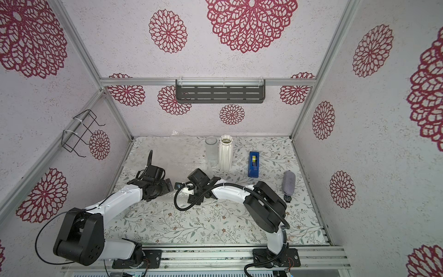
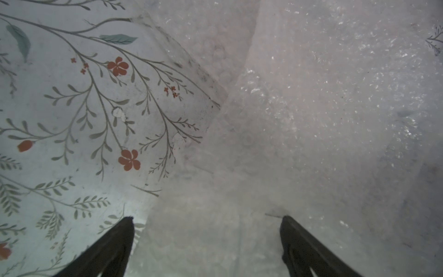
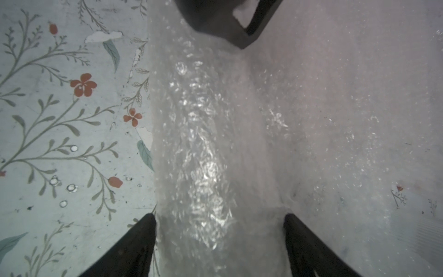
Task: Wrap vases in bubble wrap
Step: Wrap the vase in bubble wrap.
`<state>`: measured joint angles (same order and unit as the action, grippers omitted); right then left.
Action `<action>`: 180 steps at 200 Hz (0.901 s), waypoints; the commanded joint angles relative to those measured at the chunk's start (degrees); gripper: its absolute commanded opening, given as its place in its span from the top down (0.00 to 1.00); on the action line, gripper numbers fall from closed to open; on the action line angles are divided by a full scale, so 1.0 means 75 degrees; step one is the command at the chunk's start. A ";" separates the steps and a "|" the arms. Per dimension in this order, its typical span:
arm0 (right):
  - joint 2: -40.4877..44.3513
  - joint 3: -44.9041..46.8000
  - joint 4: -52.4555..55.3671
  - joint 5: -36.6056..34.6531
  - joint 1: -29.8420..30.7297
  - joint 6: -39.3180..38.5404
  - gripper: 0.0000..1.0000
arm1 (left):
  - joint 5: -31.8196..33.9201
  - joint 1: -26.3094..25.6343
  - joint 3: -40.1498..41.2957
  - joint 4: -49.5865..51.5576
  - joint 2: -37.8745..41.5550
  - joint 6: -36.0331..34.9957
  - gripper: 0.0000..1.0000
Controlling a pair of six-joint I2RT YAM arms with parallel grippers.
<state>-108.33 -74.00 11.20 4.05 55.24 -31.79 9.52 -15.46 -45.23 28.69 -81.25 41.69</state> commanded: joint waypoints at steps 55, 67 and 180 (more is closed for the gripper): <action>0.0117 0.0872 0.0801 -0.0034 -0.0121 0.0055 0.13 | -0.0142 0.0005 -0.0273 0.0020 -0.0741 -0.0298 0.04; 0.0082 0.0893 0.0804 0.0015 -0.0193 0.0038 0.13 | -0.0141 0.0000 -0.0318 0.0007 -0.0851 -0.0321 0.04; -0.0480 0.0820 0.0827 -0.0028 -0.0267 0.0832 0.16 | 0.0204 0.0412 -0.0443 0.0041 0.0106 -0.0044 0.02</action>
<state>-108.07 -70.04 6.87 3.22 53.45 -30.65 8.51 -12.93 -48.71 28.05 -85.73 40.51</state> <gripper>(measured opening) 0.852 0.978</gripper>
